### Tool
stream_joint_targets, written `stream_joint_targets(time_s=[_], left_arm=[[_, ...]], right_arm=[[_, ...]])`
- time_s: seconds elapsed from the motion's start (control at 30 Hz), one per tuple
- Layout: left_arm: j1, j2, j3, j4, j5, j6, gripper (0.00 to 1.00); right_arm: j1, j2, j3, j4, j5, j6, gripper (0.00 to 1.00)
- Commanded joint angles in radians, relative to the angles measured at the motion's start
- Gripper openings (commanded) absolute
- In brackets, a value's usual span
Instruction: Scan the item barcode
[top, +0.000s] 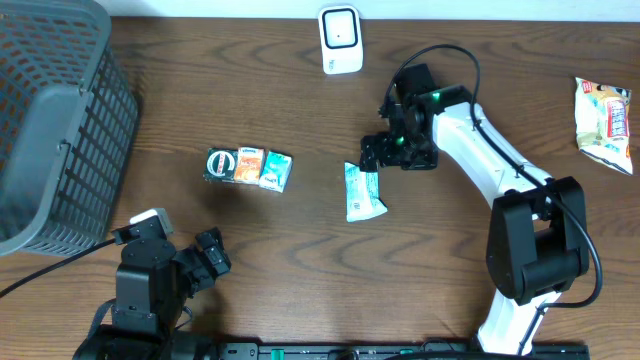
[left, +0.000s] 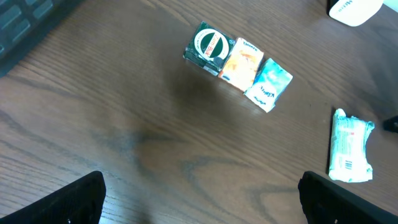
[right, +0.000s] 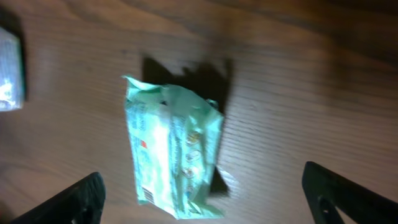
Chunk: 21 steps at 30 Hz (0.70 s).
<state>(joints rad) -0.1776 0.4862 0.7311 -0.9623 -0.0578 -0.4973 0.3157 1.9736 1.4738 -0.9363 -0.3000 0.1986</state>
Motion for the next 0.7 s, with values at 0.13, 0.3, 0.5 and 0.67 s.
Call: stream_joint_targets(time_s=[0.13, 0.3, 0.5, 0.67], left_arm=[[0.002, -0.005, 0.002, 0.001, -0.003, 0.002, 0.98], [0.002, -0.005, 0.002, 0.001, -0.003, 0.002, 0.97], [0.002, -0.005, 0.002, 0.001, -0.003, 0.002, 0.98], [0.002, -0.005, 0.002, 0.001, -0.003, 0.002, 0.98]], right_arm=[[0.002, -0.024, -0.159, 0.142, -0.166, 0.026, 0.8], [0.011, -0.024, -0.249, 0.249, -0.166, 0.033, 0.73], [0.013, -0.024, -0.331, 0.346, -0.162, 0.034, 0.61], [0.024, -0.024, -0.396, 0.428, -0.08, 0.093, 0.45]])
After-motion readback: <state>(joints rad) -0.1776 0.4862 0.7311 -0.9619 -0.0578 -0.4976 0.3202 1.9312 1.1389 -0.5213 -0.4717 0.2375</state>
